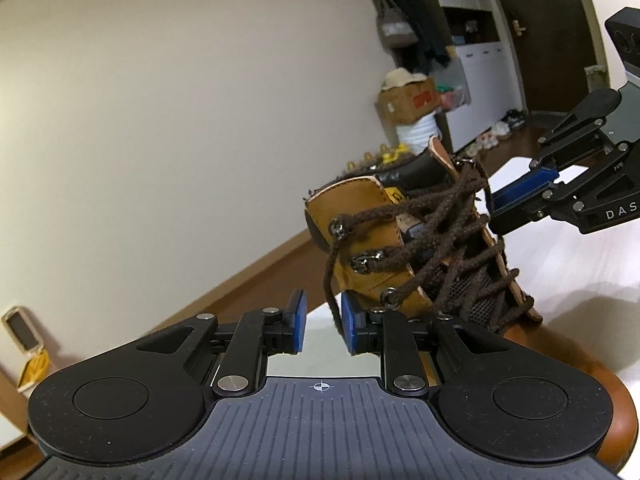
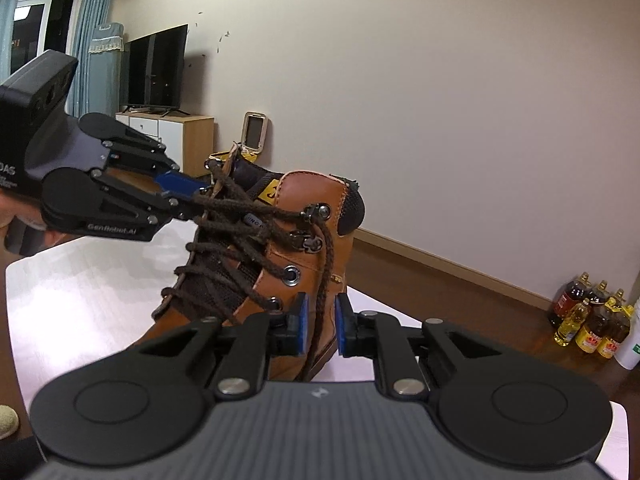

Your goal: Lace up shoes with both hands

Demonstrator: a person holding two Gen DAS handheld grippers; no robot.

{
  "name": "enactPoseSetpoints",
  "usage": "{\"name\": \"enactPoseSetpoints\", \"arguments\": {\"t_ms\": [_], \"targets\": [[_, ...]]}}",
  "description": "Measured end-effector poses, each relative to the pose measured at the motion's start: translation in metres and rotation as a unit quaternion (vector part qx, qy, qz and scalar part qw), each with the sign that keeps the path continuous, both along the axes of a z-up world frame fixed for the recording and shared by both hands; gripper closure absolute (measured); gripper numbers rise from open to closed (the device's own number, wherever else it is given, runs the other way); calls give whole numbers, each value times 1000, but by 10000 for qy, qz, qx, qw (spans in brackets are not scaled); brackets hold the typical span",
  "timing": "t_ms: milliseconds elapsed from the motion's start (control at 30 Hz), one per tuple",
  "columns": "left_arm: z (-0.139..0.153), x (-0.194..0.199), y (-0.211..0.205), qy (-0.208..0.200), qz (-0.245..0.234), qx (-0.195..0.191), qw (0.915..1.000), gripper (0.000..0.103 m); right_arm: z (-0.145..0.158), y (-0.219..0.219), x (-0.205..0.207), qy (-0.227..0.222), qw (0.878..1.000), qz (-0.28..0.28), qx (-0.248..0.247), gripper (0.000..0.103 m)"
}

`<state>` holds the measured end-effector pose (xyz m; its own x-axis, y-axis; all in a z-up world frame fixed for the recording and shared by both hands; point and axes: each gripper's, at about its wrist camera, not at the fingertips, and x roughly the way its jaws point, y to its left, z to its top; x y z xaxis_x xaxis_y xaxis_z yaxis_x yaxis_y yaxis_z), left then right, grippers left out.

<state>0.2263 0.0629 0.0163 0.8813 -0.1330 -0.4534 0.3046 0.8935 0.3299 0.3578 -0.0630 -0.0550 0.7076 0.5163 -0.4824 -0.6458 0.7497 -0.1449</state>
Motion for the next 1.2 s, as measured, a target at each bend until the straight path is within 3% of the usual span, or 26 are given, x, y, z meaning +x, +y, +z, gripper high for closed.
{"name": "enactPoseSetpoints", "arguments": {"t_ms": [533, 667, 1200], "targets": [[-2, 5, -6, 45, 17, -19, 10000, 85, 3, 9, -2, 147, 9999, -9, 48, 88], [-9, 25, 0, 45, -26, 12, 10000, 85, 1, 9, 0, 215, 9998, -24, 49, 88], [-4, 21, 10, -57, -120, -455, 9989, 82, 6, 3, 5, 241, 9993, -113, 281, 81]]}}
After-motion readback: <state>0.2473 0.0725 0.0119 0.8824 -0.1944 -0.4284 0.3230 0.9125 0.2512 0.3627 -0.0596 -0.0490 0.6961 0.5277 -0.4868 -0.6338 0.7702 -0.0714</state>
